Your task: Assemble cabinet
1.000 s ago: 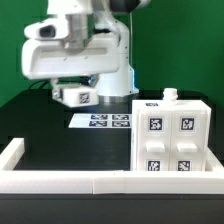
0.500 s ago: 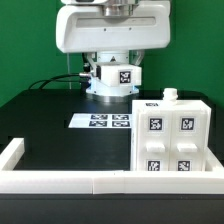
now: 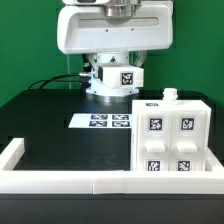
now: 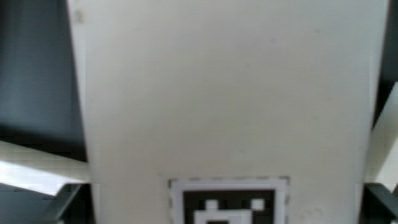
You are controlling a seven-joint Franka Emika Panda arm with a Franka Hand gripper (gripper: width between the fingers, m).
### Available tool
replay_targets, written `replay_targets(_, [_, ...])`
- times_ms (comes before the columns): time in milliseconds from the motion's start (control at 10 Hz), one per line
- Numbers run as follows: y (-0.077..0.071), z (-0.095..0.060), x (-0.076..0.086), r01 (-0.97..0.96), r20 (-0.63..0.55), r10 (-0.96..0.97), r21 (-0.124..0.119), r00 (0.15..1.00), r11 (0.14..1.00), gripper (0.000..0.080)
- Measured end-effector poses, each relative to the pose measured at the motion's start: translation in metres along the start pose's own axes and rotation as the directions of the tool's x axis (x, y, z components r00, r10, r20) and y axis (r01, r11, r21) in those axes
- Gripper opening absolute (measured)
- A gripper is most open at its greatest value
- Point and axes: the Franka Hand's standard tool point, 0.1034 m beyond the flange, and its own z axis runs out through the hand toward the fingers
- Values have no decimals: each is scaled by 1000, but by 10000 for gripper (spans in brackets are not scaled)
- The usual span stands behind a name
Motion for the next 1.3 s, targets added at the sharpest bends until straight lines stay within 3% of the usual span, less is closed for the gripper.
replay_targets(200, [-28,-9,20,5,-21,-5,2,1000,1000,560])
replay_targets(600, [-33,-11,77,57,-13,-57,7,998,998,560])
replay_targets(1000, [-34,-7,77,59,-8,-59,7,998,998,560])
replay_targets(1300, [-52,-3,81,42,-1,-42,11,999,999,560])
